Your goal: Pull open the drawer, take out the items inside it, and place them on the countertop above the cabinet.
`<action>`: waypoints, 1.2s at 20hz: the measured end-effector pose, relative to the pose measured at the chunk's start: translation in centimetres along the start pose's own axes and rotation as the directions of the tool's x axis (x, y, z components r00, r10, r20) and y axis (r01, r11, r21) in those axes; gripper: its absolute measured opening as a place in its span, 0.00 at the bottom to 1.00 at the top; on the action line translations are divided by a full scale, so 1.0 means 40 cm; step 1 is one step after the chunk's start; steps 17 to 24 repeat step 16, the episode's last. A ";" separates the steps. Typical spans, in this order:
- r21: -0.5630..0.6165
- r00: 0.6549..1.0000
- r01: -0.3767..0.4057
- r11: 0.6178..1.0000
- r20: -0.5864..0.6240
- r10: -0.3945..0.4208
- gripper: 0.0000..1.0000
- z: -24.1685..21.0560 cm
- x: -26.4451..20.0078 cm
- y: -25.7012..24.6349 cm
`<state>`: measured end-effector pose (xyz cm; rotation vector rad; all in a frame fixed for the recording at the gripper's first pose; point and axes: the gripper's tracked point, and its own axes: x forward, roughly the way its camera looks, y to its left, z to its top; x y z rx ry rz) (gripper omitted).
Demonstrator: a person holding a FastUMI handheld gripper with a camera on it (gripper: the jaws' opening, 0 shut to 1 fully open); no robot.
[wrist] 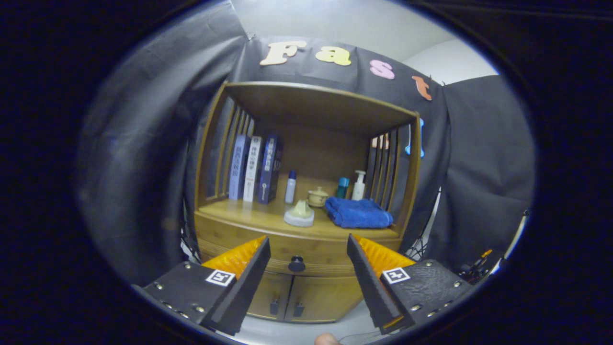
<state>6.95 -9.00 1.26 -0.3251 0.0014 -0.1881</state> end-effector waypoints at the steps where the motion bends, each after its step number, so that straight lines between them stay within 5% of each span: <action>1: 0.024 1.000 -0.002 1.000 -0.008 0.002 0.96 0.041 -0.036 0.003; 6: 0.114 0.999 -0.027 0.993 0.021 0.025 0.96 0.219 -0.195 0.015; 14: 0.124 0.999 0.001 0.992 -0.036 0.004 0.97 0.155 -0.369 -0.062; 24: 0.109 0.999 -0.005 0.994 -0.051 0.011 0.97 0.144 -0.379 -0.069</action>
